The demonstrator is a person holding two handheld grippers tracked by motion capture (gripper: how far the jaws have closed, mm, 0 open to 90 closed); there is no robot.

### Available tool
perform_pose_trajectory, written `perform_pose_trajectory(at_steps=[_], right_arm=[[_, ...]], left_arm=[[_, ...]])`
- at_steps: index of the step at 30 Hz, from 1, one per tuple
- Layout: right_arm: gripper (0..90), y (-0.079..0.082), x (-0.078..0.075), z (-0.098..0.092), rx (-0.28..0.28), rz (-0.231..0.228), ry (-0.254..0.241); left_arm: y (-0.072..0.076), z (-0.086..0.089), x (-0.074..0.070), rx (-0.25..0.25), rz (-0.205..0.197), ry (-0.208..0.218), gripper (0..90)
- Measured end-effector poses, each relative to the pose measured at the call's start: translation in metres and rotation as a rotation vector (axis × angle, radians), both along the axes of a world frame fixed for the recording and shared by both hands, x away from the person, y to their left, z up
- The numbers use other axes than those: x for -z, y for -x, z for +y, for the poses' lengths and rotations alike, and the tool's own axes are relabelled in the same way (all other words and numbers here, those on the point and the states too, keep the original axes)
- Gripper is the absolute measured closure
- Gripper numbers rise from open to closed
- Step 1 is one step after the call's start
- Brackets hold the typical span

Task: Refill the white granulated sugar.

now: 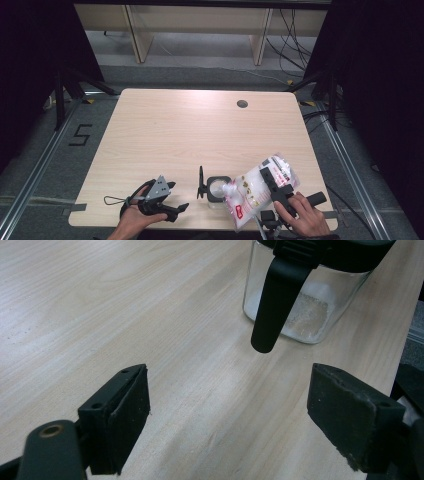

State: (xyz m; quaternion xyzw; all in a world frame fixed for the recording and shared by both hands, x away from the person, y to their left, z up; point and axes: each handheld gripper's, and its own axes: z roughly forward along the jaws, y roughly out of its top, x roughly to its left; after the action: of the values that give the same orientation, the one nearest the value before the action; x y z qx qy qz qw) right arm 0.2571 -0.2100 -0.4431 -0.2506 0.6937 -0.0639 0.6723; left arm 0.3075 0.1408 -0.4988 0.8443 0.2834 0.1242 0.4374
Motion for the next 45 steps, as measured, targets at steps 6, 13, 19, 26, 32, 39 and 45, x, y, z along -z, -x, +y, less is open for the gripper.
perform_pose_trajectory(at_steps=[6, 13, 19, 26, 32, 39, 45], right_arm=[[41.4, -0.0001, 0.0006, -0.0005, 0.005, 0.006, -0.009], [41.6, -0.0017, 0.0011, -0.0019, -0.023, -0.006, -0.014], [41.8, -0.0018, -0.0003, -0.0019, -0.011, 0.010, -0.012], [42.0, -0.0023, -0.0009, -0.0011, -0.013, 0.013, -0.006], [42.1, -0.0015, -0.0011, -0.0014, -0.012, 0.009, -0.004], [42.2, -0.0010, -0.0020, -0.0013, -0.010, 0.006, -0.007], [42.2, -0.0011, -0.0021, -0.0017, -0.018, 0.004, -0.005]], left_arm=[[-0.0004, 0.0005, -0.0007, 0.008, -0.010, -0.008, 16.9], [-0.0014, 0.0010, -0.0011, 0.022, -0.020, -0.018, 17.2], [-0.0007, 0.0008, -0.0011, 0.016, -0.002, -0.015, 17.2], [-0.0013, 0.0007, -0.0009, 0.023, -0.014, -0.016, 17.2], [-0.0016, 0.0009, -0.0010, 0.023, -0.021, -0.018, 17.2], [-0.0013, 0.0008, -0.0011, 0.021, -0.019, -0.016, 17.2], [-0.0017, 0.0010, -0.0011, 0.025, -0.022, -0.019, 17.2]])
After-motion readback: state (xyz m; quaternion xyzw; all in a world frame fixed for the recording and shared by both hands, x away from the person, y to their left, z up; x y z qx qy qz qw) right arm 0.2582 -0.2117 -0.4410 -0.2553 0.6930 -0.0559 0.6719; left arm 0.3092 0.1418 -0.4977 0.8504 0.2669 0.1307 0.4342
